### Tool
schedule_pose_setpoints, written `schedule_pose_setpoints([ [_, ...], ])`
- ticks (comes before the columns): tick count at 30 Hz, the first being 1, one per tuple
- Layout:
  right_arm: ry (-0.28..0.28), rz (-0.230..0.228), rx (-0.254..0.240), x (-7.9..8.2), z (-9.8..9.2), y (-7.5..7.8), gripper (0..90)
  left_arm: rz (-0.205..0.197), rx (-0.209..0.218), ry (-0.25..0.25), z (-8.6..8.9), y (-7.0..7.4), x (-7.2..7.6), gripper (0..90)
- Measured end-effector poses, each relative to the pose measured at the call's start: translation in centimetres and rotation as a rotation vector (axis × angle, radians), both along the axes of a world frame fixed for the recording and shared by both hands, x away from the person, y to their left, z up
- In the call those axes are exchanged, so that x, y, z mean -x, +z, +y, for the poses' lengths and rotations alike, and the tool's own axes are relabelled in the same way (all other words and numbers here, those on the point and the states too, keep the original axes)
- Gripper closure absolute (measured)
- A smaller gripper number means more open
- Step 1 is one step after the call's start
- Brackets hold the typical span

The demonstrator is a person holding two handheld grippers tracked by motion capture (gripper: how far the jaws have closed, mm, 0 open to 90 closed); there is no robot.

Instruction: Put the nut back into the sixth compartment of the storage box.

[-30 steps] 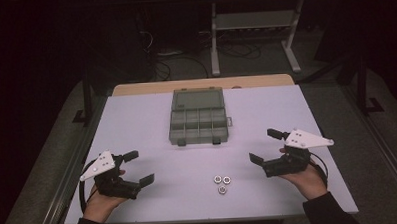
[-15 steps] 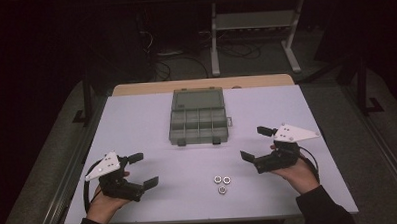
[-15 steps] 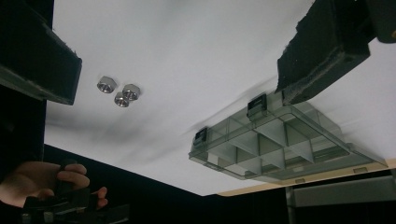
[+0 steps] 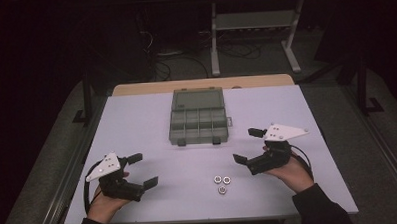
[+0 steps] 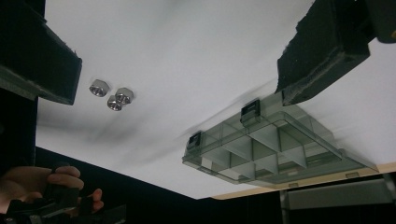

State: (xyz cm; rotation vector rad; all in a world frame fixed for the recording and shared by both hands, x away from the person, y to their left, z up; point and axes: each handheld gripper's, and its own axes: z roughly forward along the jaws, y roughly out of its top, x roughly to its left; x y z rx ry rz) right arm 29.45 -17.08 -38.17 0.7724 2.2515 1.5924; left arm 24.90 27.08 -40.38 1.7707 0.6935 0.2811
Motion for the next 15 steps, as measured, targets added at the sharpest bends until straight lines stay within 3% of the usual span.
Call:
schedule_pose_setpoints([
  [15,0.066,0.036,0.071,-0.6,1.8,0.1,0.0,-0.006,0.002,-0.003,0.0,-0.1,0.0,0.0],
])
